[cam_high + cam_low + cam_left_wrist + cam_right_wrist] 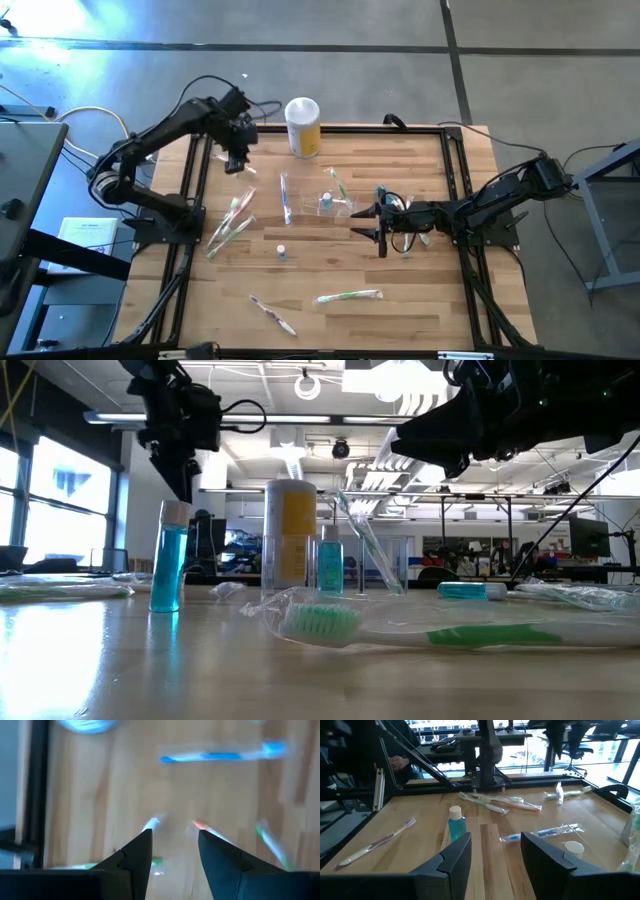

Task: Pick & Place toothbrushing station
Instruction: Put the top purple toothbrush into the left section of the transparent organizer

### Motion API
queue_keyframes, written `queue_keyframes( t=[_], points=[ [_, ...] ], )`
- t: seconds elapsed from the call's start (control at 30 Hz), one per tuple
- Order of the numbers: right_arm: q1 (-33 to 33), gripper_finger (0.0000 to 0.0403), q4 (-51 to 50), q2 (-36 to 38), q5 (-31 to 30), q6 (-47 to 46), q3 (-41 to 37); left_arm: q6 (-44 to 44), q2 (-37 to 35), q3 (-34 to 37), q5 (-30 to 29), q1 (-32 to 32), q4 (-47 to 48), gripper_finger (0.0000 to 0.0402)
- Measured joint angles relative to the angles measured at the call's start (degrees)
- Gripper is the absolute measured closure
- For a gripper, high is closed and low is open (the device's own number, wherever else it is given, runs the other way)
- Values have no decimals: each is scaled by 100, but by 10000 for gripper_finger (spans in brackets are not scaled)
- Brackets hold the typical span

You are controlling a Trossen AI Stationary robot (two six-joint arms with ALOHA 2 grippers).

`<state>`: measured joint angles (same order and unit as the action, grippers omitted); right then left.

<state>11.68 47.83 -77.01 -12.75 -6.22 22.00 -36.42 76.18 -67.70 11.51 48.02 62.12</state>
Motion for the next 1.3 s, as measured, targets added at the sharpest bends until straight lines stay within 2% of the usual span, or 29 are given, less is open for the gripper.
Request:
queue_keyframes(
  t=[0.2,0.4,0.53,0.73,0.93,1.07,1.3],
  points=[
    [-4,240,-94,0,33,25,0,526,0,0,-37,383,-241,248],
    [-4,240,-96,0,33,41,0,883,3,0,-71,407,-301,248],
    [-4,240,-96,0,33,43,0,534,141,73,-222,371,-335,248],
    [-4,240,-132,0,110,39,0,-505,369,619,-187,373,-502,248],
    [-4,240,-276,0,118,24,0,-1132,510,1099,-236,373,-941,248],
    [-4,240,-312,0,119,24,0,-1190,518,1362,-317,373,-1477,248],
    [-4,240,-347,0,120,22,0,-1305,518,1626,-763,373,-1576,248]
  ],
)
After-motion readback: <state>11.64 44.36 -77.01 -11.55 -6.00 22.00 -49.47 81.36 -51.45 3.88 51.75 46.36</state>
